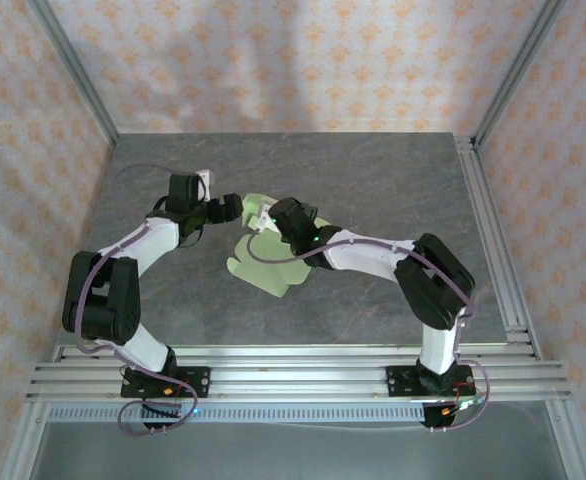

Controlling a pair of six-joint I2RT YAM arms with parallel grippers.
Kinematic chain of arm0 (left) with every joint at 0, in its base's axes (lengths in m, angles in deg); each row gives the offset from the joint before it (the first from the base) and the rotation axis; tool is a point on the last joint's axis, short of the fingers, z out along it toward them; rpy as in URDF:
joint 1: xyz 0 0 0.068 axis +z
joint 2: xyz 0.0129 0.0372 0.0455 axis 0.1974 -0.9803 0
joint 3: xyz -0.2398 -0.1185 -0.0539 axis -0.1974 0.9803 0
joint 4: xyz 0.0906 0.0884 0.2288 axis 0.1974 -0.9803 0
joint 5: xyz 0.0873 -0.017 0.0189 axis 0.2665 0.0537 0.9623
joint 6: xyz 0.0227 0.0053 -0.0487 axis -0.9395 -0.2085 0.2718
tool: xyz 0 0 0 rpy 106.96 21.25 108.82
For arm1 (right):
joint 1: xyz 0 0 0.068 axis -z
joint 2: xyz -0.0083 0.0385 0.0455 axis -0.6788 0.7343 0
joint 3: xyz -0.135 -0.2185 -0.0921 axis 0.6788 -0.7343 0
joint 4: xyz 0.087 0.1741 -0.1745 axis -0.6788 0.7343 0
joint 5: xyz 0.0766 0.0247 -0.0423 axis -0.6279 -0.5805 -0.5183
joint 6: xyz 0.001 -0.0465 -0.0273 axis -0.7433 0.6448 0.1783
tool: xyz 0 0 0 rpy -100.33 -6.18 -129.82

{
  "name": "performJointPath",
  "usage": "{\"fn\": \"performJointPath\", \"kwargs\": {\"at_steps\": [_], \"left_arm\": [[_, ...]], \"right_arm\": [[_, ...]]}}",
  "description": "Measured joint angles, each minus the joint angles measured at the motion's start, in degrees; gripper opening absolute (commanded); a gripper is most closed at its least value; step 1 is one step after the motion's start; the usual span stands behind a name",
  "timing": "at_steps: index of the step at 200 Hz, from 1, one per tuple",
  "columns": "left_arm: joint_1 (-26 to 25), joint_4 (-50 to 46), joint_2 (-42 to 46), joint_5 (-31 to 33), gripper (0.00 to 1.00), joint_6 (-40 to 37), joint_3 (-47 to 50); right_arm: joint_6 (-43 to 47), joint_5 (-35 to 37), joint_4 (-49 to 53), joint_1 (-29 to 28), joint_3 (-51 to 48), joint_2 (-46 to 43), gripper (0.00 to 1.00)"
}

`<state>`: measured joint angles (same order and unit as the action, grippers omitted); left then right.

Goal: Fold the paper box

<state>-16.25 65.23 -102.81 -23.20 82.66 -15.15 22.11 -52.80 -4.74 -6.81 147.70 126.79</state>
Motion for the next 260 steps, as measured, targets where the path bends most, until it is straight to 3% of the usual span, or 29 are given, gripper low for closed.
{"fn": "performJointPath", "kwargs": {"at_steps": [60,218,260], "left_arm": [[0.0,-0.1,1.7,0.0,0.95,-0.2,1.6],[0.2,-0.5,-0.3,2.0,0.95,-1.6,1.8],[2.0,-1.3,-2.1,1.8,0.79,-0.9,-0.1]], "right_arm": [[8.0,5.0,-9.2,-1.0,-5.6,1.6,0.0],[24.0,11.6,-34.2,-1.5,-6.4,10.3,0.0],[25.0,11.7,-35.5,-1.9,-6.4,10.7,0.0]]}}
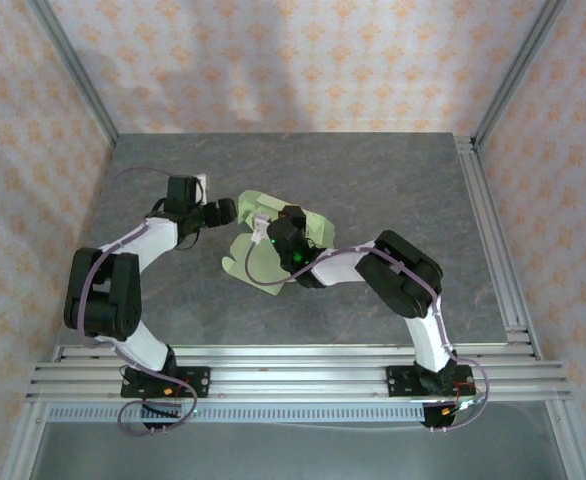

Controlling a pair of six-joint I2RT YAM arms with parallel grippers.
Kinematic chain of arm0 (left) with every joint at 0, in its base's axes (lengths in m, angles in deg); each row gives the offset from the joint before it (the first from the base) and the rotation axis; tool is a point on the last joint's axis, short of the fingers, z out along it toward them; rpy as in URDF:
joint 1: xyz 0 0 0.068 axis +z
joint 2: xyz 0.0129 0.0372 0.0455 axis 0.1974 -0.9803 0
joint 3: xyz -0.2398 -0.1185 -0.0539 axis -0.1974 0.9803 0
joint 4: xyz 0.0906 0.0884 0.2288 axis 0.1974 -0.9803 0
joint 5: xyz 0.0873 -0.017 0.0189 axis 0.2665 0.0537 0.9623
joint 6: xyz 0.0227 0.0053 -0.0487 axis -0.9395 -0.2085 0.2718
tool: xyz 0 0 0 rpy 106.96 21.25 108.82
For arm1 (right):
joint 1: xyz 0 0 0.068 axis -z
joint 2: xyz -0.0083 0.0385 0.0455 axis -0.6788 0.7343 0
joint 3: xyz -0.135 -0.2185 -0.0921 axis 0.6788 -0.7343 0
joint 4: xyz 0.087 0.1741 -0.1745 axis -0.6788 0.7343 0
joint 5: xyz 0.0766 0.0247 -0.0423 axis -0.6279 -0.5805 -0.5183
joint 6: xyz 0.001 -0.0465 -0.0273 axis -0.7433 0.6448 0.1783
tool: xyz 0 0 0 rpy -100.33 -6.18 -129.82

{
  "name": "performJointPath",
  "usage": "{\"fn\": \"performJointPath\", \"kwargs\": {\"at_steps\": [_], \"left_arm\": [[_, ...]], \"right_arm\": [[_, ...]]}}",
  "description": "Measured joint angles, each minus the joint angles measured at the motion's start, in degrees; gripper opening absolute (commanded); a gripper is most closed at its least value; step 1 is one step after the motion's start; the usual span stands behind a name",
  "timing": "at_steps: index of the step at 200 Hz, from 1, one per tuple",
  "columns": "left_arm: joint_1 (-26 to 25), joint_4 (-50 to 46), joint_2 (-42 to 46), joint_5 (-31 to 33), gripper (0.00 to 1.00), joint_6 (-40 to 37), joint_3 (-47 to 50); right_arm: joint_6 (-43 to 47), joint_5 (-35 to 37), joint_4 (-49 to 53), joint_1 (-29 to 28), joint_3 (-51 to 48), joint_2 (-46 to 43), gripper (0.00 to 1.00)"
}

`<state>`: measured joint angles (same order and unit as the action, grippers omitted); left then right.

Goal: Fold the paper box

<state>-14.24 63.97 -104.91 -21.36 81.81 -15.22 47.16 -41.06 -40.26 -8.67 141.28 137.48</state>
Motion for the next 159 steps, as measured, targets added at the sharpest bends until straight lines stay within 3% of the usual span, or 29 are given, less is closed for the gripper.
{"fn": "performJointPath", "kwargs": {"at_steps": [47,113,159], "left_arm": [[2.6,-2.2,-3.5,-0.1,0.72,0.9,-4.4],[2.4,-11.4,-17.6,-5.3,0.72,-2.4,-20.3],[0.6,-16.6,-20.7,-9.5,0.73,-6.3,-23.9]], "right_arm": [[-2.1,0.0,1.2,0.0,0.0,0.0,0.0],[-4.4,-0.2,3.3,0.0,0.1,-0.4,0.0],[-5.6,-0.2,4.7,0.0,0.7,-0.4,0.0]]}}
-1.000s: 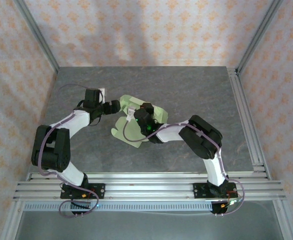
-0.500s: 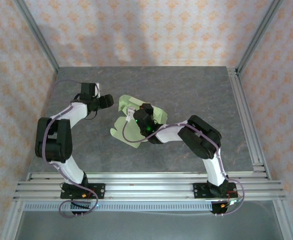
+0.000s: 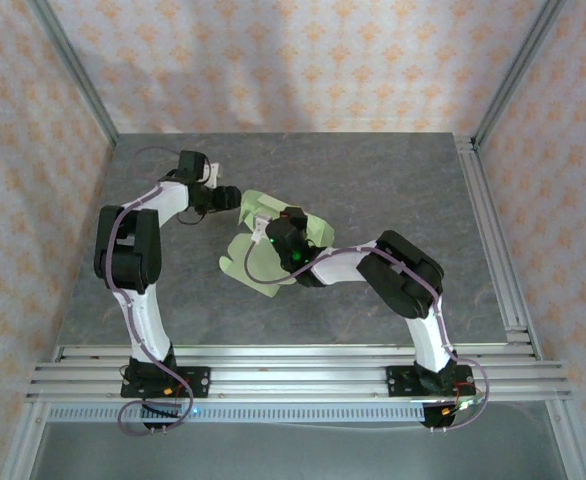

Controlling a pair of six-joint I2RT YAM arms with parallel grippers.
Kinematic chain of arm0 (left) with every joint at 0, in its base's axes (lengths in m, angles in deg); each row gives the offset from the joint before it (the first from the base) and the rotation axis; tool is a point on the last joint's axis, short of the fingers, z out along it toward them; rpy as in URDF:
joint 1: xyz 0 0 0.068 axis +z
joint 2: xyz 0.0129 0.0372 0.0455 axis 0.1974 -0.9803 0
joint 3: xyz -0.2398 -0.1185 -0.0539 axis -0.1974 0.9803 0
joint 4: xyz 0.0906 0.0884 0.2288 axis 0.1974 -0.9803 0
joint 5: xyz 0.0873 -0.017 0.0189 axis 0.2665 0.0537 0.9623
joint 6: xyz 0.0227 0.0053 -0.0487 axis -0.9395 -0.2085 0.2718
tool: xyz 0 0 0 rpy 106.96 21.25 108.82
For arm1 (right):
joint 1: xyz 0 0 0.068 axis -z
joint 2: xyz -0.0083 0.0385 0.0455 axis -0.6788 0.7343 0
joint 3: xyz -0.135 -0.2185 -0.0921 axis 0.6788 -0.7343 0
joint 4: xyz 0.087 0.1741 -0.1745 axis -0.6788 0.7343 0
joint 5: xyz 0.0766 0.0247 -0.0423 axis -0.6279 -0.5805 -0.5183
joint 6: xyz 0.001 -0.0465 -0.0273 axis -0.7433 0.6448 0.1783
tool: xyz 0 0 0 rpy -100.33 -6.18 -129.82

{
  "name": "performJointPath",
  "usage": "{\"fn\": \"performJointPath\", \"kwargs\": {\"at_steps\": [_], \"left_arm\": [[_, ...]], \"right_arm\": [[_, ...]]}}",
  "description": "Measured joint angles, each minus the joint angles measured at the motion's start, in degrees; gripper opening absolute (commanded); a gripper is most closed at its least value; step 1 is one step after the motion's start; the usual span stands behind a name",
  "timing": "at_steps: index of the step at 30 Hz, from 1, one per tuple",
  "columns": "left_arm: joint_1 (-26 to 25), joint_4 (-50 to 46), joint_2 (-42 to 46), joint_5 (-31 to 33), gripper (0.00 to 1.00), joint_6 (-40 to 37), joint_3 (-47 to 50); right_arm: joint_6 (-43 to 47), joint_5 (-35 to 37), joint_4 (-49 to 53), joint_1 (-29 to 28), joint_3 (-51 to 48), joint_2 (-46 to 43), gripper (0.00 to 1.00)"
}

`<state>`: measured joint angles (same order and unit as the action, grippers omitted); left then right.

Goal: Fold the paper box

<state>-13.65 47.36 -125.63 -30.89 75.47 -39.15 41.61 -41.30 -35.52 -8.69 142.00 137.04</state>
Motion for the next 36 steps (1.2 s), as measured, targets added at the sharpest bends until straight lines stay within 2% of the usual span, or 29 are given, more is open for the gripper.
{"fn": "performJointPath", "kwargs": {"at_steps": [13,28,36], "left_arm": [[-0.6,-0.4,1.9,-4.1,0.77,-3.3,2.9],[-0.7,-0.3,3.9,-11.2,0.76,-6.6,4.3],[-1.4,-0.9,3.9,-12.0,0.77,-8.6,4.3]], "right_arm": [[-0.6,0.2,1.9,0.1,1.2,0.0,0.0],[-0.6,-0.2,2.0,0.1,1.2,0.0,0.0],[-1.4,-0.9,3.3,0.4,2.0,0.0,0.0]]}}
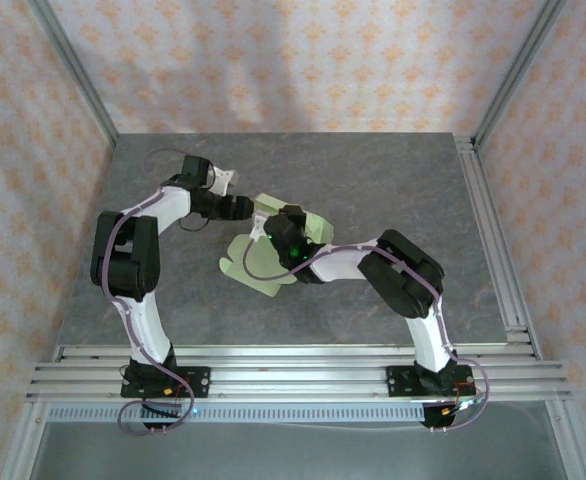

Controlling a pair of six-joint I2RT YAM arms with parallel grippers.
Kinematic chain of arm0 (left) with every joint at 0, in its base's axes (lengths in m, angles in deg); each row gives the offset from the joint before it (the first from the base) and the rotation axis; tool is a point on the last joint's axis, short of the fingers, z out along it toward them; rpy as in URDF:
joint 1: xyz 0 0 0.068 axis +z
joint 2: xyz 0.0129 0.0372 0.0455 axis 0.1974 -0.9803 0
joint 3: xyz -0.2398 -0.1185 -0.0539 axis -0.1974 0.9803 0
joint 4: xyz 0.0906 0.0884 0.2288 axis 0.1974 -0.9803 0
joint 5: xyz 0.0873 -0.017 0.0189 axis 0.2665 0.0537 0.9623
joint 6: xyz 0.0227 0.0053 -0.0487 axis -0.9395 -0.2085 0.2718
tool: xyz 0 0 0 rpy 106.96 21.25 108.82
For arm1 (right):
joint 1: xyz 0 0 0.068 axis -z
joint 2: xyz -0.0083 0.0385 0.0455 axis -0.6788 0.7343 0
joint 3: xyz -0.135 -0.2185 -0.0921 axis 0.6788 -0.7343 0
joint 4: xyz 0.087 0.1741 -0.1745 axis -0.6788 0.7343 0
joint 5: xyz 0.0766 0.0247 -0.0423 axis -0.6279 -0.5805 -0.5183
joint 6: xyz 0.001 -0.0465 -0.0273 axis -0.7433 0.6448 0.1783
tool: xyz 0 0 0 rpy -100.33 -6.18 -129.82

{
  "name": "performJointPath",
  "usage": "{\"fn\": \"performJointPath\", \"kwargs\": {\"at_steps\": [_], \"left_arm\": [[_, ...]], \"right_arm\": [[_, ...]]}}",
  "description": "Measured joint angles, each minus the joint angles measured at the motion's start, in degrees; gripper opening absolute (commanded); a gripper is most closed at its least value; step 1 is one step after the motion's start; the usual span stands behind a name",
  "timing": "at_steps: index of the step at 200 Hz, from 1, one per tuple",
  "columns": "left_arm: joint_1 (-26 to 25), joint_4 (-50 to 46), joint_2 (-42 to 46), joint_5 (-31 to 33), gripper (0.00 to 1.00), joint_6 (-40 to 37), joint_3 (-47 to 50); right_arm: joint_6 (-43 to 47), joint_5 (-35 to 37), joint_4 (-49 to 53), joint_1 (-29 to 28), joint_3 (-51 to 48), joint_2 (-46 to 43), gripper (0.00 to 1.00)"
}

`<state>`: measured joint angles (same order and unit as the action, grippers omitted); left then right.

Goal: Fold the paper box

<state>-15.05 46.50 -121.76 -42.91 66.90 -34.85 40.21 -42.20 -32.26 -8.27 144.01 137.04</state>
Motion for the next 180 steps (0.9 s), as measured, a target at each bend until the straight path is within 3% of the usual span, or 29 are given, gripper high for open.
{"fn": "performJointPath", "kwargs": {"at_steps": [180], "left_arm": [[-1.2,-5.6,-1.6,-4.2,0.75,-5.2,-2.0]], "right_arm": [[-3.4,-1.9,3.3,0.4,1.7,0.0,0.0]]}}
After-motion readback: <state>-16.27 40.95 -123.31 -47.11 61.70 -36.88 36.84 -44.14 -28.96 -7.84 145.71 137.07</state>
